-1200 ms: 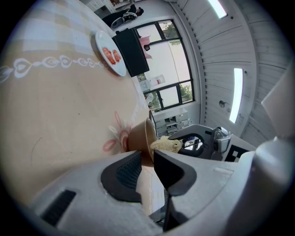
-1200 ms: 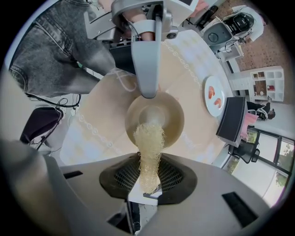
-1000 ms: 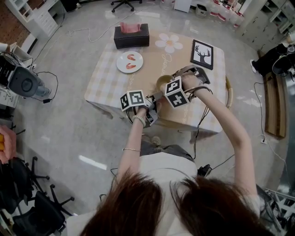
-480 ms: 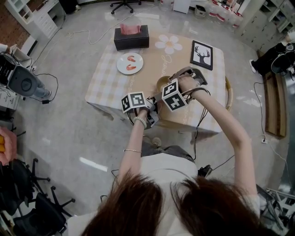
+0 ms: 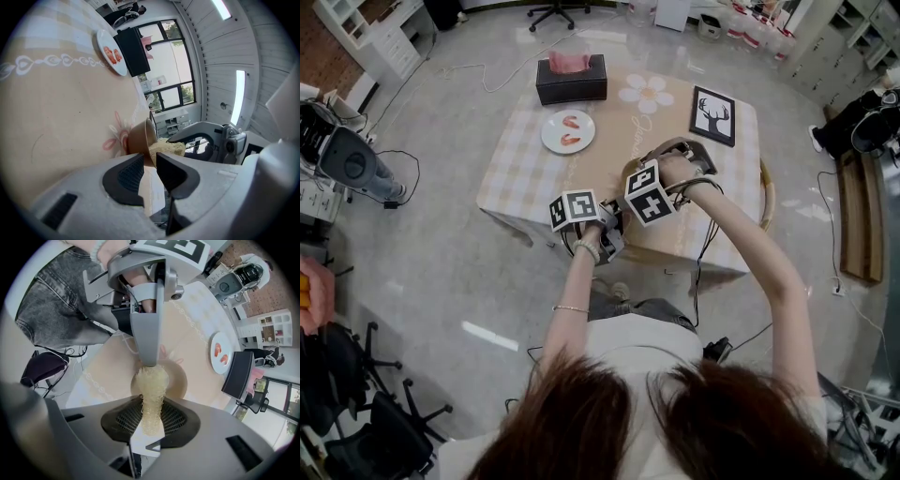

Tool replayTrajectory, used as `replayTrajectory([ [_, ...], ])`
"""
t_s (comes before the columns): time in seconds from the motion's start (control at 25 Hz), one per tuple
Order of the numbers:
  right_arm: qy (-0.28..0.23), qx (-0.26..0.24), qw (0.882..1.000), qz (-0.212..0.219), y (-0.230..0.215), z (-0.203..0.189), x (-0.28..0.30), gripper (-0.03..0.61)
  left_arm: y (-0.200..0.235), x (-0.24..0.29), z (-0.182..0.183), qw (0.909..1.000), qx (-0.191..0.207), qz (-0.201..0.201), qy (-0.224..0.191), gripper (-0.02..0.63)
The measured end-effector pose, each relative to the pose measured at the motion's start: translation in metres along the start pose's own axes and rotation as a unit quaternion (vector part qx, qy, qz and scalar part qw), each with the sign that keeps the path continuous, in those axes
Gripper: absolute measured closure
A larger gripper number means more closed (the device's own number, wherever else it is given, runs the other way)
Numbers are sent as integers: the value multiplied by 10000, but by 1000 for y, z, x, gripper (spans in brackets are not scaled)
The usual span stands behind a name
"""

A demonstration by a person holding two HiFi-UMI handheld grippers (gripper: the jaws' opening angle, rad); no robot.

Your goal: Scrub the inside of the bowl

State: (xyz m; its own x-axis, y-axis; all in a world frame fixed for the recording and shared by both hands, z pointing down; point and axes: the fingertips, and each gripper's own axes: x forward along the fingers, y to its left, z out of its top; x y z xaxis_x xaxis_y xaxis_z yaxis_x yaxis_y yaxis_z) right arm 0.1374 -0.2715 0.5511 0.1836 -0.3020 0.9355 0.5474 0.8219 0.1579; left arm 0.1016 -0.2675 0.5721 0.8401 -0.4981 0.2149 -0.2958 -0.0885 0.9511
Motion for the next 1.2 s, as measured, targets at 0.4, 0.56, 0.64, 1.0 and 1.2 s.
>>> replayTrajectory([
  [0.4, -122, 153, 9998, -38, -5, 3, 4, 483, 0, -1, 1, 10000, 19, -22, -16, 523],
  [0.56, -147, 197, 9997, -40, -4, 3, 6, 483, -1, -2, 0, 10000, 32, -35, -24, 523],
  [0.64, -205, 274, 9994, -54, -3, 3, 7, 483, -3, -3, -1, 10000, 21, -91, -6, 523],
  [1.0, -1058, 1353, 9848, -257, -4, -3, 4, 483, -5, -17, 5, 9993, 119, -241, -272, 523],
  [1.2, -1873, 2342, 9526, -517, -6, -2, -3, 483, -14, -19, 5, 9975, 514, -384, -305, 543],
])
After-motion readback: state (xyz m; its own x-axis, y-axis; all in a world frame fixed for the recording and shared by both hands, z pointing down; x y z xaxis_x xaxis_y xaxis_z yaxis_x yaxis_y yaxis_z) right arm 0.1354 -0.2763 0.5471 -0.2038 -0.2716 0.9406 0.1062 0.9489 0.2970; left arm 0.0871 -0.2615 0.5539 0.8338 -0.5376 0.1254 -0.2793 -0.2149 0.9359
